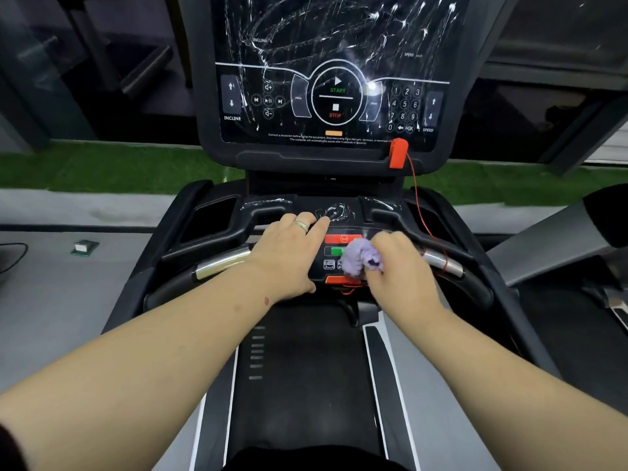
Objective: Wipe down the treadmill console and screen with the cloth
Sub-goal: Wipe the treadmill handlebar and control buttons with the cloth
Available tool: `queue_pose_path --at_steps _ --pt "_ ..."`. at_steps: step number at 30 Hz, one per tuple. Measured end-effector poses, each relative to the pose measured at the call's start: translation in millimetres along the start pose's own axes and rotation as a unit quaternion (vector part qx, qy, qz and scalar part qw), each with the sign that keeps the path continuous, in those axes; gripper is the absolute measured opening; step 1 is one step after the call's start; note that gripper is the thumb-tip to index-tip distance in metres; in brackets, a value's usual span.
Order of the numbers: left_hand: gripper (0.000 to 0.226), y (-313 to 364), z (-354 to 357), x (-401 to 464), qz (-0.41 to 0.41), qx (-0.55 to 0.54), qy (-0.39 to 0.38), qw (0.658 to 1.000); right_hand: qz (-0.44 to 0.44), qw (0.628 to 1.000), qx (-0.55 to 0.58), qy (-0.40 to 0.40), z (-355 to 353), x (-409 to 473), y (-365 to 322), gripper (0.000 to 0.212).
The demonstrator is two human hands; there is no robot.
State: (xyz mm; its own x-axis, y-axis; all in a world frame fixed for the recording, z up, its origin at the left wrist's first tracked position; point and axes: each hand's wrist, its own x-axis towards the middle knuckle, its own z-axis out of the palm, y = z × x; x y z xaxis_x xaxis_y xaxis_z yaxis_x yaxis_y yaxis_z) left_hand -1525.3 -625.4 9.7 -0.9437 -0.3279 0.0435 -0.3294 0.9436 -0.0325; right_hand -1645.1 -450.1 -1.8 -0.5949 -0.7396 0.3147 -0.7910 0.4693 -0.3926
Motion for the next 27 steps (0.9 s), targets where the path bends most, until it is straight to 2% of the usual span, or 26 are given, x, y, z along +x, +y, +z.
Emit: queue_pose_path --at_steps 3,5,7,9,11,13,15,20,23,27 --pt "0.127 -0.7 -0.2 -0.6 -0.009 -0.021 -0.004 1.0 -0.051 0.996 -0.041 -0.06 -9.3 -14.9 21.6 0.029" --pt "0.127 -1.0 0.2 -2.6 -0.014 -0.029 -0.005 0.999 -0.01 0.998 -0.05 -0.025 -20.7 -4.6 33.0 0.032" --pt "0.127 0.6 0.7 -3.5 -0.02 -0.033 -0.003 0.999 0.073 0.997 -0.026 0.026 -25.6 12.8 33.9 0.024" --pt "0.127 2.0 0.3 -3.5 -0.023 -0.032 0.0 0.999 0.099 0.993 -0.019 0.062 -21.5 18.8 22.9 0.016" --pt "0.127 1.8 0.1 -4.1 -0.026 -0.036 0.001 0.999 0.058 0.997 -0.014 0.046 -13.1 8.7 17.1 0.019" --pt "0.128 1.4 1.0 -4.5 -0.028 -0.042 0.004 0.999 -0.01 0.999 -0.022 -0.022 -9.6 -7.9 25.9 0.019" --pt "0.128 1.0 2.2 -5.2 -0.03 -0.048 0.005 0.998 -0.028 0.997 -0.046 -0.054 -17.0 -12.2 39.4 0.017" --pt "0.128 1.8 1.4 -4.8 -0.033 -0.054 0.004 0.998 0.071 0.996 -0.034 0.032 -19.5 -7.2 39.3 0.02" --pt "0.129 2.0 1.1 -4.2 -0.034 -0.051 0.003 0.998 0.028 0.999 -0.032 0.023 5.6 -20.4 17.0 0.029" --pt "0.128 1.1 0.6 -4.5 -0.03 -0.048 0.002 0.998 -0.06 0.997 -0.035 -0.03 11.2 -14.2 10.4 0.026"
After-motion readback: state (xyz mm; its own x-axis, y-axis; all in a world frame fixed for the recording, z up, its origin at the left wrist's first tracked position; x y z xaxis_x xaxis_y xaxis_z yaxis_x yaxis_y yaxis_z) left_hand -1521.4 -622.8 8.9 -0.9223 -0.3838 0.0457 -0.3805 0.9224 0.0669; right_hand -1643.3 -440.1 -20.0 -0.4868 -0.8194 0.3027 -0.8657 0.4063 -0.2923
